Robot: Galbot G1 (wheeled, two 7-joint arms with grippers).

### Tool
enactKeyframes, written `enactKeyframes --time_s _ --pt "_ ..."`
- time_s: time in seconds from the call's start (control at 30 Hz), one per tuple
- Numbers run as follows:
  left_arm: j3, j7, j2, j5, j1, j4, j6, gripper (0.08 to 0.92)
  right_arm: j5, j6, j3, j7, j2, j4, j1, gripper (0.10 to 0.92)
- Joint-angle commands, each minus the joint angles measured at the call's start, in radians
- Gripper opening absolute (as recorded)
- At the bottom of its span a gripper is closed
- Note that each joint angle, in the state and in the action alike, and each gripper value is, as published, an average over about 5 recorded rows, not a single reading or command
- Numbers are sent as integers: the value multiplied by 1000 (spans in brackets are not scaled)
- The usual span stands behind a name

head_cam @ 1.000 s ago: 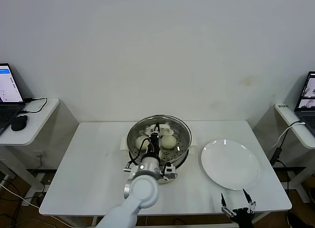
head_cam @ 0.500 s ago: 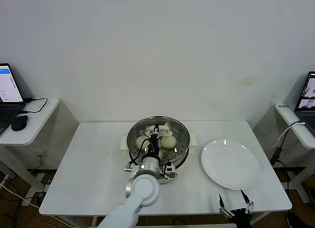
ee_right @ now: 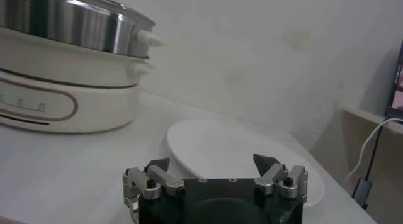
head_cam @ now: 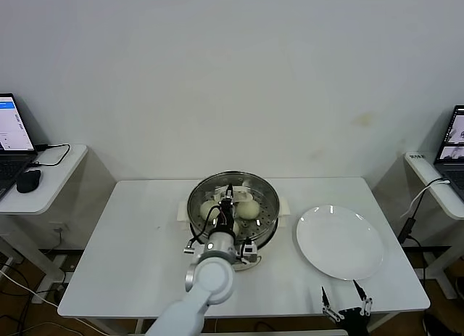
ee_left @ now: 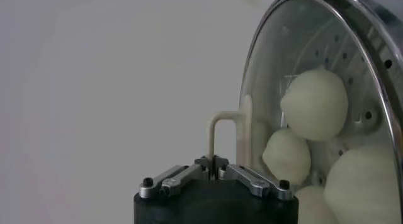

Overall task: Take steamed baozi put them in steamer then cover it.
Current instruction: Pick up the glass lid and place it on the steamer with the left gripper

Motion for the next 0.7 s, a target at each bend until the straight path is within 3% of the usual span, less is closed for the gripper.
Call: enactKeyframes --time_s 0.03,0.2,0.7 --pt "-8 -17 -7 -11 11 2 -4 127 -1 2 -2 -1 -1 -1 1 822" --pt "-13 -33 -6 -24 23 -13 -5 213 -2 2 -6 -2 -1 -2 1 823" --pt "-18 -84 19 -83 111 -132 -6 646 -11 6 -13 -3 0 -3 0 823"
